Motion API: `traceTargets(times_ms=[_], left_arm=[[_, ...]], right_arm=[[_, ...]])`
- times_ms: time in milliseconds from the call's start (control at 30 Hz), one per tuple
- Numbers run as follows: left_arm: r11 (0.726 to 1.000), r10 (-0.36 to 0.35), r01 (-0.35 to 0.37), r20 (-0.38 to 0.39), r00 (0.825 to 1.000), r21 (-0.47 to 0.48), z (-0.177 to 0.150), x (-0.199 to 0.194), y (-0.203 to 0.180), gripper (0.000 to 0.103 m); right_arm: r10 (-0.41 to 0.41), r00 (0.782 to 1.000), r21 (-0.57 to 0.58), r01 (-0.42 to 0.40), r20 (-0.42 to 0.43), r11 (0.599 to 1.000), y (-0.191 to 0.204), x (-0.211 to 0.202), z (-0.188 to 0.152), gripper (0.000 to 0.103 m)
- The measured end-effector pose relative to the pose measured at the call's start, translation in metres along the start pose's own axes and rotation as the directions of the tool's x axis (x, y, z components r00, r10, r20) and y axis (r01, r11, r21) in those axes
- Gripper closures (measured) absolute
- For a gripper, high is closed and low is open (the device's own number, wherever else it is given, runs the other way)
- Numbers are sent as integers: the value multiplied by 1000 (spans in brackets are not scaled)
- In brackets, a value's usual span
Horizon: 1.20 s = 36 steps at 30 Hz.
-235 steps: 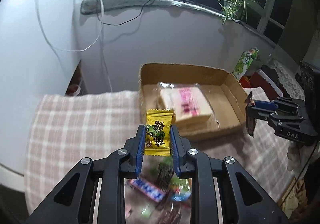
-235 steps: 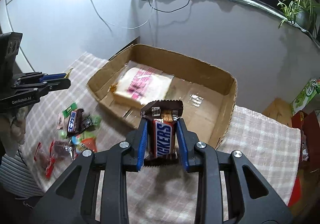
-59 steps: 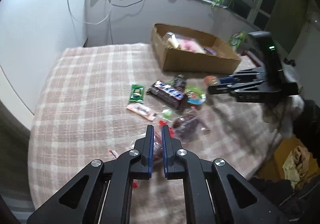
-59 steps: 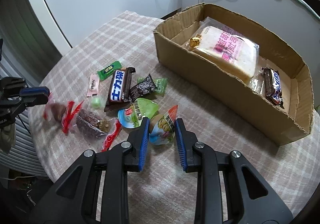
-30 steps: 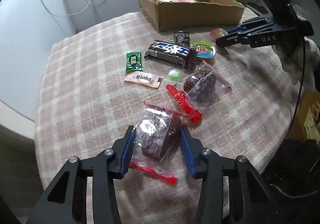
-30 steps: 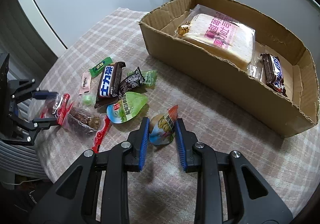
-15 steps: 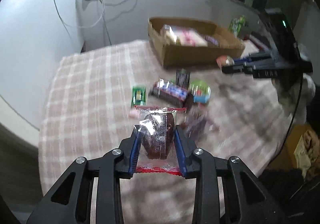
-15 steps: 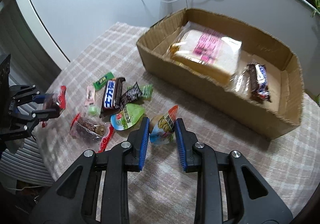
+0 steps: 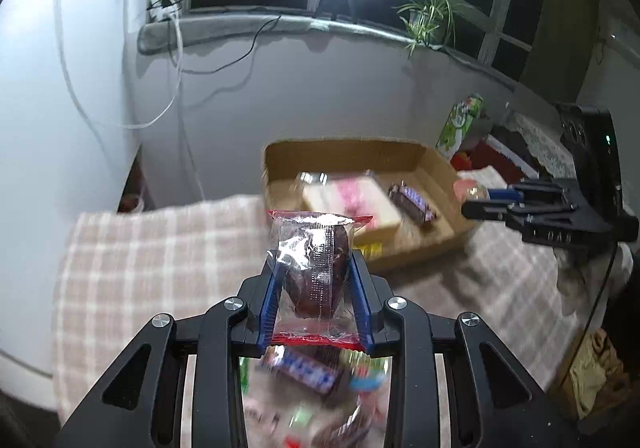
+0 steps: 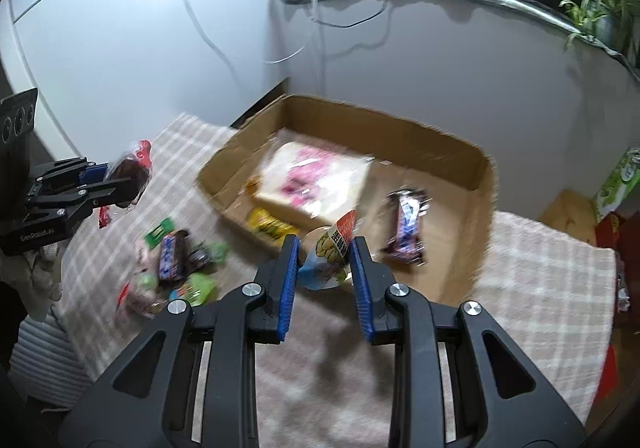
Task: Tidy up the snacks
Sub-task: 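Carry the pastry with the left tool and the jelly cup with the right tool into the box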
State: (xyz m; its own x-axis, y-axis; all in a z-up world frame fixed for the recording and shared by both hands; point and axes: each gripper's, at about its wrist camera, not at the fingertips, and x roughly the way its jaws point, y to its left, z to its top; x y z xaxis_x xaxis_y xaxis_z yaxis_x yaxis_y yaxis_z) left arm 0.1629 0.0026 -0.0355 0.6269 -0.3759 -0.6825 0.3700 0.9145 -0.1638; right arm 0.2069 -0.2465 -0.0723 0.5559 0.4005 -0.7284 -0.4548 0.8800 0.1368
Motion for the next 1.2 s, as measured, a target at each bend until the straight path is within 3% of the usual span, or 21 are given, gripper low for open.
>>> traceTargets(times_ms=[333, 667, 767, 833, 867, 900, 1000, 1200], left_arm=[[999, 18, -18, -15, 1000, 27, 34, 44, -22, 72], [997, 32, -28, -42, 999, 74, 36, 65, -40, 71], [996, 42, -39, -42, 998, 80, 36, 66, -43, 56], [996, 41, -38, -35, 999, 83, 37, 65, -44, 39], [996, 42, -39, -32, 999, 85, 37, 64, -45, 36], [995, 46, -43, -30, 999, 88, 38, 63, -46, 35], [995, 47, -45, -24, 999, 91, 38, 57, -47, 35], [998, 40, -40, 1, 999, 55, 37, 34, -38, 31]], right_arm=[[-62, 998, 41, 62, -3, 997, -36, 13, 11, 76], [-86, 996, 59, 87, -29, 994, -52, 30, 10, 76], [-89, 996, 61, 90, -28, 994, -53, 30, 10, 76], [-94, 995, 61, 95, -26, 994, -53, 30, 10, 76], [-93, 995, 63, 95, -27, 994, -53, 29, 10, 76], [-94, 995, 64, 95, -26, 993, -53, 28, 9, 71], [-109, 994, 65, 110, -8, 992, -51, 24, 9, 38], [-107, 994, 63, 105, 22, 992, -42, 8, 9, 30]])
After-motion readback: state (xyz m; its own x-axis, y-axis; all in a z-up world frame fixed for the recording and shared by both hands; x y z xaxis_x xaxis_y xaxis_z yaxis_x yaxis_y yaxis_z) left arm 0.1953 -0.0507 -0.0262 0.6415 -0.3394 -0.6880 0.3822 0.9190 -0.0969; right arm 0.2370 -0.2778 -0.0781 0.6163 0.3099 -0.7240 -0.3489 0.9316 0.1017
